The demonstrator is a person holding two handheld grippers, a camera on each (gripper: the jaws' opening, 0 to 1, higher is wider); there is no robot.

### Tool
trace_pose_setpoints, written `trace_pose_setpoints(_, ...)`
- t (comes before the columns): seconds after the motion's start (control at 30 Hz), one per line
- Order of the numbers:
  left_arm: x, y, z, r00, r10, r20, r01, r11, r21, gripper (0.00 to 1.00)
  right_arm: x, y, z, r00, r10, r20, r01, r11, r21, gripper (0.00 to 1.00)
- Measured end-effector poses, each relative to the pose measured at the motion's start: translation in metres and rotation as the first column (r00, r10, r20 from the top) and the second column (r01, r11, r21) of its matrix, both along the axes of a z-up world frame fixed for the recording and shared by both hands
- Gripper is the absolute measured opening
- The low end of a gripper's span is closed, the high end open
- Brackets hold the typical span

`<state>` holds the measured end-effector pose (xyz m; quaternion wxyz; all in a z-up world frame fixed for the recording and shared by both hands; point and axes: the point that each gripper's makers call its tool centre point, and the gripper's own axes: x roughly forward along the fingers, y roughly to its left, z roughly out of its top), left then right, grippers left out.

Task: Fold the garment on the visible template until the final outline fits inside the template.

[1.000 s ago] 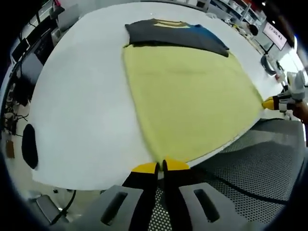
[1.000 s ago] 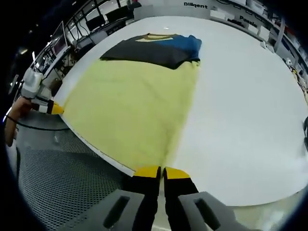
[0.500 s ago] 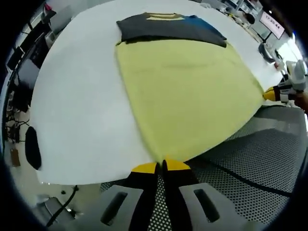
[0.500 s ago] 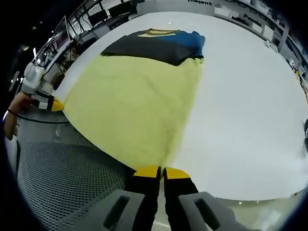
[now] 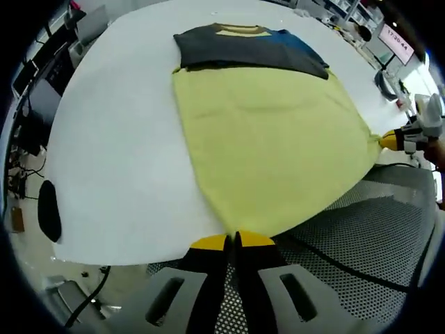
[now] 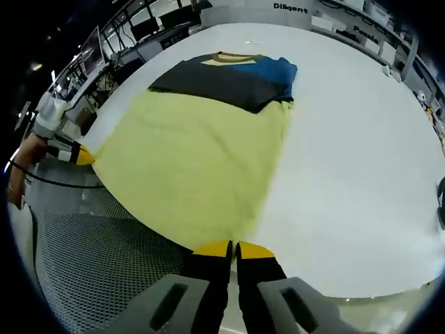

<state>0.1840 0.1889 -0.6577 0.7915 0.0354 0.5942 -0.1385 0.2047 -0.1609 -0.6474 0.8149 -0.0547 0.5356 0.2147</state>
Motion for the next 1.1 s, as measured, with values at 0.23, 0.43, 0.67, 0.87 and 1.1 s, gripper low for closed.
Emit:
trace_pose_setpoints(0.23,0.036,0.004,0.028,0.991,0.081,0.105,-0.074,0.995,-0.068,0.06,0.032,0.001,0.028,0.996,-0.022,0.083,0.018,0.999,0.041,0.0)
trace_pose_setpoints(0.43,0.078,0.01,0.055,0.966,0.164,0.2,-0.138,0.981,-0.138,0.06,0.071,-0.001,0.053,0.986,-0.027,0.165,0.018,0.998,0.055,0.0)
trace_pose_setpoints(0.67,0.114,0.007,0.077,0.95,0.178,0.257,-0.136,0.976,-0.172,0.06,0.107,-0.002,0.073,0.974,-0.014,0.226,0.004,0.999,0.045,0.0)
trace_pose_setpoints(0.87,0.137,0.005,0.086,0.94,0.17,0.294,-0.125,0.978,-0.167,0.05,0.126,-0.001,0.082,0.969,-0.008,0.247,-0.002,0.999,0.041,0.0)
trace_pose_setpoints(1.1,0.175,0.006,0.097,0.92,0.19,0.342,-0.135,0.974,-0.18,0.05,0.16,-0.001,0.092,0.956,-0.022,0.291,0.006,0.999,0.053,0.0)
